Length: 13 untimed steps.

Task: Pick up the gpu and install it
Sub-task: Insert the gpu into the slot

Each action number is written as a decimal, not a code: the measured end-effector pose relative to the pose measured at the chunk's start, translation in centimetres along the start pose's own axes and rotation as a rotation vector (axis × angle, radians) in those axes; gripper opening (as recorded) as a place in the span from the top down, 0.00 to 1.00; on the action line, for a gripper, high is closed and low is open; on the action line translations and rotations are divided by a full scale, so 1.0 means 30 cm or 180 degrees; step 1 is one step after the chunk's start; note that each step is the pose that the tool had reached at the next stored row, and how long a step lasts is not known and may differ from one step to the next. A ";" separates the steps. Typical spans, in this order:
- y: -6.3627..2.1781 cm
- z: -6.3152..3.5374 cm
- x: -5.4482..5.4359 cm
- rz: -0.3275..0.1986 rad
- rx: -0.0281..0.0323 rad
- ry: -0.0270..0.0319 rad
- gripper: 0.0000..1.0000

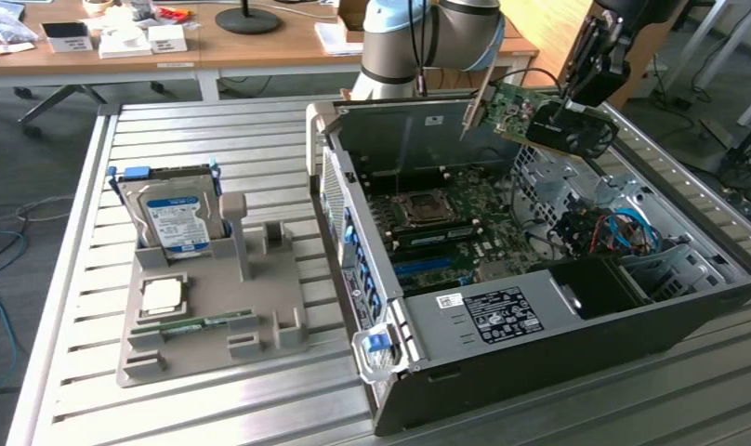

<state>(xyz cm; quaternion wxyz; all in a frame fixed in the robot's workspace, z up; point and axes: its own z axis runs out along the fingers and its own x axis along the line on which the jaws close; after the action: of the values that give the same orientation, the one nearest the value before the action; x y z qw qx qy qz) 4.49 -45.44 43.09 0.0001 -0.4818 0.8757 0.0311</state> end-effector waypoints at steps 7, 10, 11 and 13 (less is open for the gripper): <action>0.000 0.000 0.000 -0.0028 -0.0001 0.0001 0.73; 0.000 0.000 0.000 -0.0107 -0.0003 0.0006 0.73; 0.000 0.000 0.000 -0.0140 -0.0004 0.0008 0.73; 0.000 0.000 0.000 -0.0209 -0.0007 0.0012 0.73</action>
<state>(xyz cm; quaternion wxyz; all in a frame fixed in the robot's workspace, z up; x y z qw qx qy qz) 4.49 -45.44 43.09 -0.0010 -0.5103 0.8594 0.0311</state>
